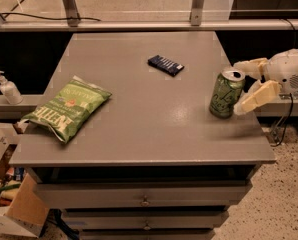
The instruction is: Move green can near rxbar blueberry
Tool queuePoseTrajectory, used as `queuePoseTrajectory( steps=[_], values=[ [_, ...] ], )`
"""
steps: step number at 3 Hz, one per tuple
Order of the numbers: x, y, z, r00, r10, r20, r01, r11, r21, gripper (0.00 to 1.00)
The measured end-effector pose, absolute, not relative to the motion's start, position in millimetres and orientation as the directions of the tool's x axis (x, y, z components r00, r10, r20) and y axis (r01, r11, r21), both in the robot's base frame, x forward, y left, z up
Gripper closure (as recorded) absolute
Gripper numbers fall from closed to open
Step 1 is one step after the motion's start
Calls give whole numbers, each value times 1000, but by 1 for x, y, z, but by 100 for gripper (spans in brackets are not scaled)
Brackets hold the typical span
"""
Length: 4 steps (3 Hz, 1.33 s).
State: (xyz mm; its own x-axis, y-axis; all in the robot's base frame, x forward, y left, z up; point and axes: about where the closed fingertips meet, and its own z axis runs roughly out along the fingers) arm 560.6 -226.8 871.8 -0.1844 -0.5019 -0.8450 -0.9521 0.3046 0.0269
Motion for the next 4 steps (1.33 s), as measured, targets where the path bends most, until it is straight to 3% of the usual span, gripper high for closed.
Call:
queuePoseTrajectory(
  steps=[2, 3, 4],
  values=[
    [549, -207, 876, -153, -467, -871, -968, 250, 36, 82],
    [569, -206, 899, -107, -462, -880, -966, 257, -18, 100],
    [569, -206, 899, -106, -462, -880, -966, 257, -19, 100]
  ],
)
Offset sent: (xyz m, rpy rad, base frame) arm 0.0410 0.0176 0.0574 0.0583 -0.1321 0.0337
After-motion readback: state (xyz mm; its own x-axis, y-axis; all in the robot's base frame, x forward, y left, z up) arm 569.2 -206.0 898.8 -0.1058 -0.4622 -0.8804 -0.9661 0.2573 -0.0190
